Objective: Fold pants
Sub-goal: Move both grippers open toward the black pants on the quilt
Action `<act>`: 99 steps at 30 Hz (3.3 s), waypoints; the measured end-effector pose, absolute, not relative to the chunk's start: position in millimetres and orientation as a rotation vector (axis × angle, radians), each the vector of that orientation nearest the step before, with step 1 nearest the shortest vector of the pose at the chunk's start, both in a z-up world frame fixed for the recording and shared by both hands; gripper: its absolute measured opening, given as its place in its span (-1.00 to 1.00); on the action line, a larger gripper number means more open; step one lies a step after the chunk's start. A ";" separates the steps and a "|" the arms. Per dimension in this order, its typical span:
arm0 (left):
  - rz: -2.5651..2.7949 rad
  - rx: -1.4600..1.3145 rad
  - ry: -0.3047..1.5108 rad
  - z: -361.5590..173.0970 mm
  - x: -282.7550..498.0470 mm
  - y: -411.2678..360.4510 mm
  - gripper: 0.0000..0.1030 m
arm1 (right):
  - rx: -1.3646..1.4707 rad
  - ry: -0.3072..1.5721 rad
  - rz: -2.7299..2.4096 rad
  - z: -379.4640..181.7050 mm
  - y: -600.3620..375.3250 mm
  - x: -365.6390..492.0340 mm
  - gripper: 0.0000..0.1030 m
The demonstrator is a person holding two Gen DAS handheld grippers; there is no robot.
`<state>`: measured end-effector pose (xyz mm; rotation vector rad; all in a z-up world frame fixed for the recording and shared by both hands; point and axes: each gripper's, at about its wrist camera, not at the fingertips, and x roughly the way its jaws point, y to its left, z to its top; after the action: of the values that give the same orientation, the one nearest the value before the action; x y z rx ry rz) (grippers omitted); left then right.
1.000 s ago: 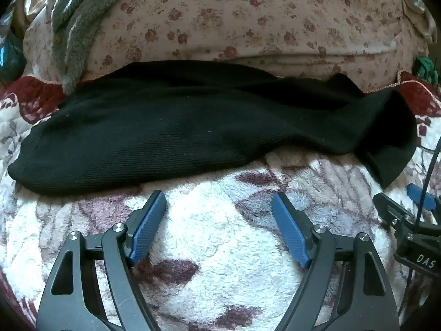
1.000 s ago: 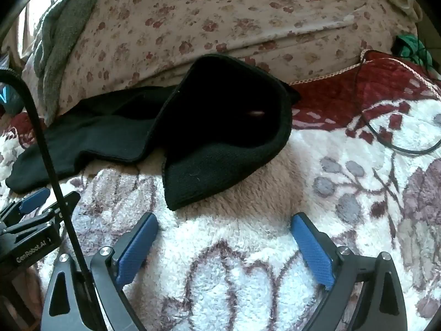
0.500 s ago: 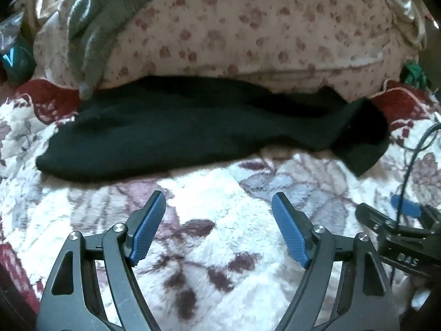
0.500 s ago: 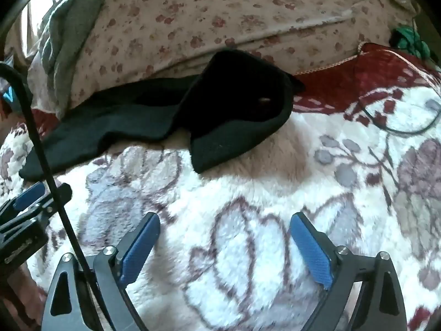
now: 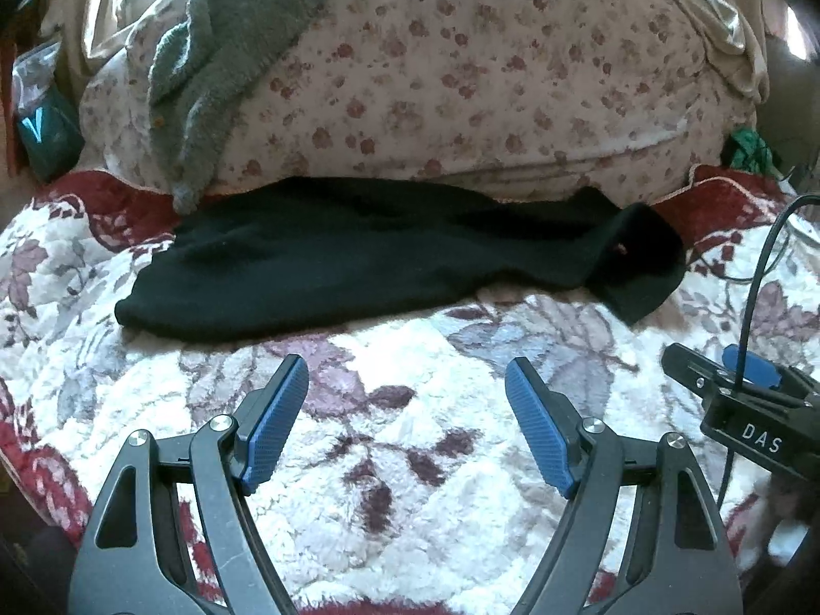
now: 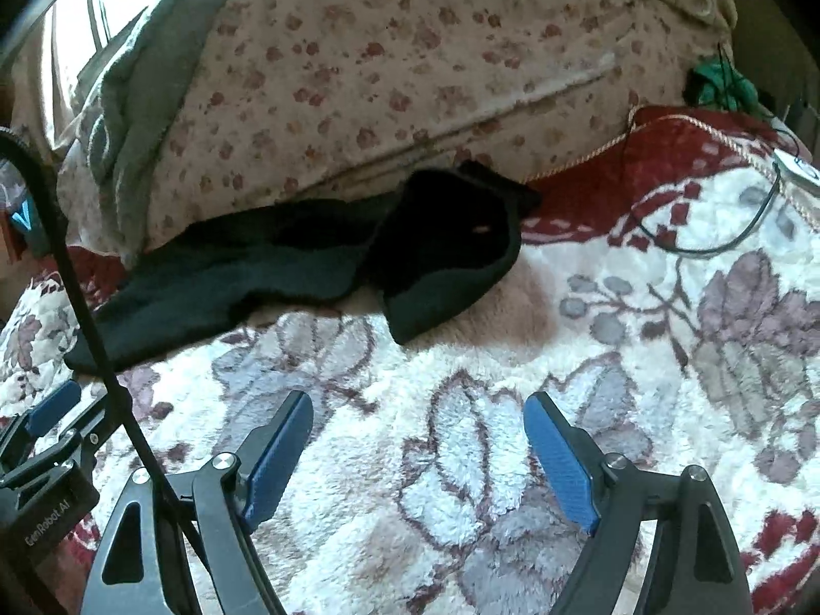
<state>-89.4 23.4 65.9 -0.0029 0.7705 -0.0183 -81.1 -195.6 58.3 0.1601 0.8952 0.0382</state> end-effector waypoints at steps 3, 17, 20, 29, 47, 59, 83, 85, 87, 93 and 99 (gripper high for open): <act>-0.025 -0.016 0.759 72.2 -94.1 27.9 0.55 | 0.138 0.889 0.037 65.5 -185.1 -80.9 0.62; 0.060 -0.130 0.773 73.3 -100.2 118.8 0.55 | 0.239 0.939 0.043 48.8 -214.7 -61.3 0.62; 0.101 -0.178 0.785 69.5 -96.3 146.2 0.55 | 0.242 0.948 0.043 39.0 -219.1 -50.7 0.61; 0.222 -0.273 0.824 52.9 -81.7 201.7 0.55 | 0.246 0.974 0.075 16.6 -216.9 -27.3 0.61; 0.215 -0.246 0.830 50.6 -76.3 191.1 0.55 | 0.244 0.985 0.123 10.5 -209.3 -18.8 0.61; 0.214 -0.236 0.823 53.9 -77.3 189.6 0.55 | 0.249 0.980 0.138 13.8 -211.3 -20.5 0.61; 0.206 -0.236 0.823 53.4 -80.8 182.8 0.55 | 0.276 0.966 0.153 15.6 -211.3 -28.2 0.61; 0.205 -0.227 0.821 53.1 -81.2 180.7 0.55 | 0.276 0.974 0.151 14.9 -211.8 -27.5 0.61; 0.202 -0.227 0.823 52.4 -81.3 180.2 0.55 | 0.277 0.976 0.150 14.4 -213.0 -27.5 0.61; 0.203 -0.243 0.835 49.5 -81.4 182.1 0.55 | 0.290 0.982 0.146 13.1 -216.3 -27.7 0.61; 0.210 -0.235 0.833 50.2 -81.4 181.3 0.55 | 0.289 0.983 0.146 12.0 -215.3 -27.4 0.61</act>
<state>-81.4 181.3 50.2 -0.2349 0.8329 0.2103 -27.4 -215.3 12.0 0.2894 0.9834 0.1457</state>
